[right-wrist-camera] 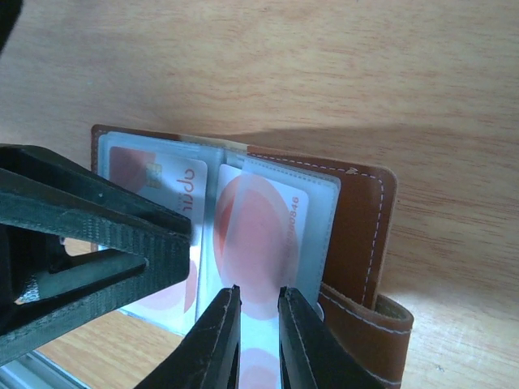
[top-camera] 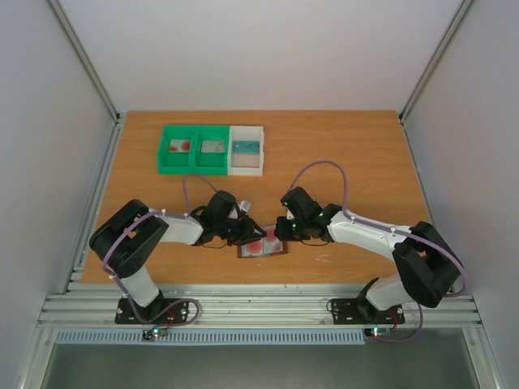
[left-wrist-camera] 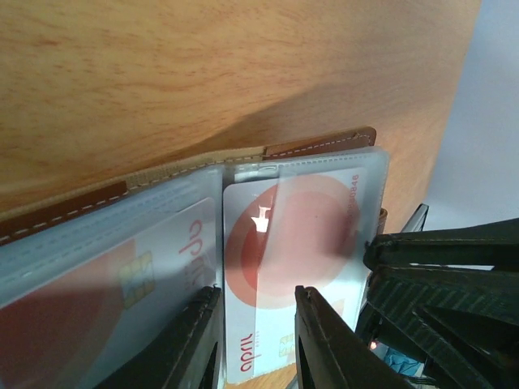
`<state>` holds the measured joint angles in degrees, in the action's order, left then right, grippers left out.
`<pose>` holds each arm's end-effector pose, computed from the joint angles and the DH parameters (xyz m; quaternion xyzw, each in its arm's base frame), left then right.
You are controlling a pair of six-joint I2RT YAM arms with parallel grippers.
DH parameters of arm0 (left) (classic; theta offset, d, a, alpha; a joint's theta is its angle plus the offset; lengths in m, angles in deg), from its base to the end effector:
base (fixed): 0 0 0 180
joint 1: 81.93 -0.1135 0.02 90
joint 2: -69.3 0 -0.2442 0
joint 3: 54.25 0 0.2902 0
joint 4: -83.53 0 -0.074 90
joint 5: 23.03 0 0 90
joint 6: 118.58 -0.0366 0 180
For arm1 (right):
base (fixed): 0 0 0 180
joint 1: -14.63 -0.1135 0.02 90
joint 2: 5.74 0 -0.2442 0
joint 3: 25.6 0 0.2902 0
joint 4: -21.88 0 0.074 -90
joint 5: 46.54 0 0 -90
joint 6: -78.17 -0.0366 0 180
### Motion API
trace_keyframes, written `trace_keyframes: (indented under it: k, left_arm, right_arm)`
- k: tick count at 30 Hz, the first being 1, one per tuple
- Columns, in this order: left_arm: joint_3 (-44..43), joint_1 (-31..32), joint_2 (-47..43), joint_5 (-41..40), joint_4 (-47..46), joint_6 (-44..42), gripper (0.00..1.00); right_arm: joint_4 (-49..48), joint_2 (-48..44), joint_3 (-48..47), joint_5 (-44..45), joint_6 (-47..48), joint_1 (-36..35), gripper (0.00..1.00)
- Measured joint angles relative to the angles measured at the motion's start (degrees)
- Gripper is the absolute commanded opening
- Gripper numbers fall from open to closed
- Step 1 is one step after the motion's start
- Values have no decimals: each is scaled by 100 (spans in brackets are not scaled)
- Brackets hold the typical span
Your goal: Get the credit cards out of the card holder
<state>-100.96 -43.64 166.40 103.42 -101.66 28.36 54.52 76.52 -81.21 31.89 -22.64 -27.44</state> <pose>0.2283 -0.2080 0.0589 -0.0247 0.8859 -0.4623 0.0304 0.2197 0.2082 0.1309 -0.2842 0.9167 0.2043 0.1926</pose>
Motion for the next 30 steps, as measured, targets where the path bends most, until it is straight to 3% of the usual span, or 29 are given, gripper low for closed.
trace_keyframes:
  k: [30]
  left_arm:
    - [31, 2, 68, -125, -219, 31, 27]
  right_arm:
    - [-35, 540, 98, 225, 94, 0, 9]
